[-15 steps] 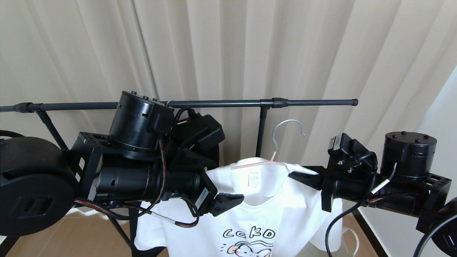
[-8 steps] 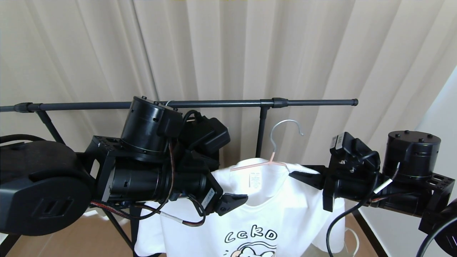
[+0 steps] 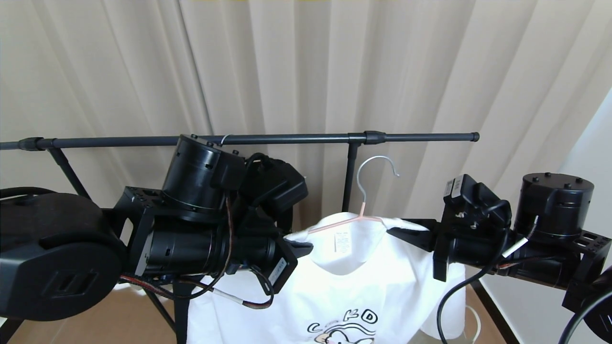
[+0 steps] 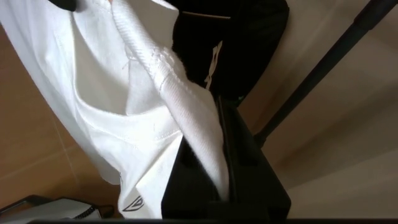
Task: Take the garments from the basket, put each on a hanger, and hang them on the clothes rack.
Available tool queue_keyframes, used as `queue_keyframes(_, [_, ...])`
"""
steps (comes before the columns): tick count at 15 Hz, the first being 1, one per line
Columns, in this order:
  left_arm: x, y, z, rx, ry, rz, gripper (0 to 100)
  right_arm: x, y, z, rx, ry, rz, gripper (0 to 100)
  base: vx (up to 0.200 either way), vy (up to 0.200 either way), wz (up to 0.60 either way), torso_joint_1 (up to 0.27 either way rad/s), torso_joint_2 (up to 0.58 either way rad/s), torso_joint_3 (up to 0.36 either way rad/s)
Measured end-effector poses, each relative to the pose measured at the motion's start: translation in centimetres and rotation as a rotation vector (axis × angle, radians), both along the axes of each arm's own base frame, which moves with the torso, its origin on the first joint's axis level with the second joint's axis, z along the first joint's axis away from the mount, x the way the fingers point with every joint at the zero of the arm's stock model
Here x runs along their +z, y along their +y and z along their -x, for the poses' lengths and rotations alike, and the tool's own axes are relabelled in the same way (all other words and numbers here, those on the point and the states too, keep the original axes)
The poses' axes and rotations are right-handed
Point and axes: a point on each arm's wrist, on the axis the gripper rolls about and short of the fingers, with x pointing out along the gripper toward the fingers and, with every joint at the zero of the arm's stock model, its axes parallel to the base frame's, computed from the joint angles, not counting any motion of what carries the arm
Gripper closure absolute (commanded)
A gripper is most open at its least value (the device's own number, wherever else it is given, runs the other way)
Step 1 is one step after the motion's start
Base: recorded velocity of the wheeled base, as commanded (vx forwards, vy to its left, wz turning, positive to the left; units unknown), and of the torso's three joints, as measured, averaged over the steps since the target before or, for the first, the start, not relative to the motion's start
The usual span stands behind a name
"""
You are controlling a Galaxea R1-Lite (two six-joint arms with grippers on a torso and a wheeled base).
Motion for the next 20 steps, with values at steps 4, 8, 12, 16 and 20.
queue_keyframes(4, [0.0, 0.3, 0.2, 0.029, -0.012, -0.014, 100, 0.1, 0.0, 0.1, -0.003, -0.006, -0.001, 100, 0.0, 0.0, 0.0, 0.0, 0.0, 0.0])
queue_keyframes(8, [0.3, 0.5, 0.1, 0.055, -0.043, 0.007, 100, 0.3, -0.1, 0.2, -0.006, -0.014, -0.008, 0, 0.0, 0.0, 0.0, 0.0, 0.0, 0.0])
queue_keyframes(12, [0.4, 0.6, 0.1, 0.086, -0.096, 0.034, 100, 0.4, -0.3, 0.4, -0.007, -0.015, -0.006, 0, 0.0, 0.0, 0.0, 0.0, 0.0, 0.0])
queue_keyframes(16, [1.0, 1.3, 0.7, 0.121, -0.14, 0.048, 100, 1.1, -1.4, 0.2, -0.045, -0.041, -0.016, 0, 0.0, 0.0, 0.0, 0.0, 0.0, 0.0])
queue_keyframes(20, [1.4, 2.4, 1.4, 0.145, -0.191, 0.088, 100, 1.7, -2.4, -0.2, -0.089, -0.061, -0.022, 0, 0.0, 0.0, 0.0, 0.0, 0.0, 0.0])
